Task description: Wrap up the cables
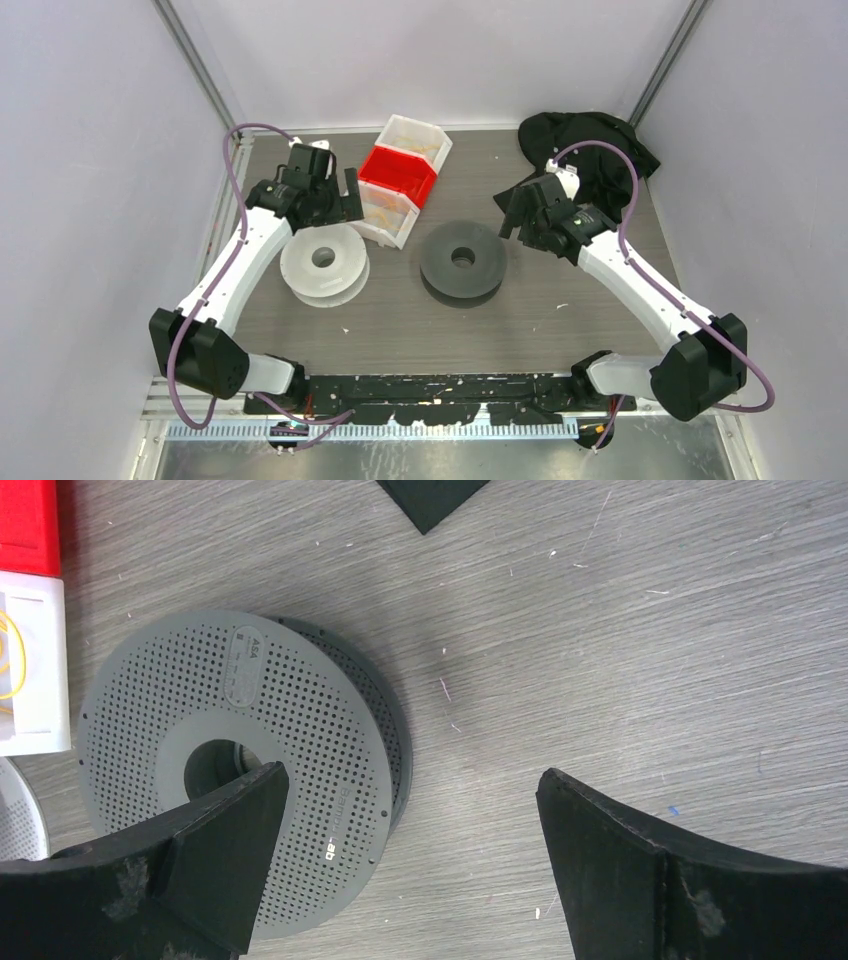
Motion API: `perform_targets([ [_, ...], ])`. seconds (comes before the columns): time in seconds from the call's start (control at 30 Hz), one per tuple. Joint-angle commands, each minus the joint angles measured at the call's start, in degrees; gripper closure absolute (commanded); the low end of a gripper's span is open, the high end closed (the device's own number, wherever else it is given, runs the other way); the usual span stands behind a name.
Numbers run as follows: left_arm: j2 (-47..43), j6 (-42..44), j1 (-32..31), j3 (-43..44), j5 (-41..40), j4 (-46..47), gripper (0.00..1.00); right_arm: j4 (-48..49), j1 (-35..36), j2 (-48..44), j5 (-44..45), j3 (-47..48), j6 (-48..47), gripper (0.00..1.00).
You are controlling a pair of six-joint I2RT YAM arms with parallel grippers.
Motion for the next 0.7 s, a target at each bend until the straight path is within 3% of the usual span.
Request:
perform_targets([
  [0.0,-2.18,-0.14,0.06,-0.17,1.15,2.92,0.0,3.32,-0.13,-2.45,-0.94,-0.87,1.06,0.0],
  [0.33,-2.1,-1.73,0.07,-0.09,1.52,3.39,0.0,5.2,-0.21,-2.82,-3.87,-2.79,0.69,0.0],
  [0.67,-3.39,1.32,0.07,-2.75,15.56,6.94,0.01,24.23,-6.08,-1.14,-26.29,-16.8,9.65,0.0],
])
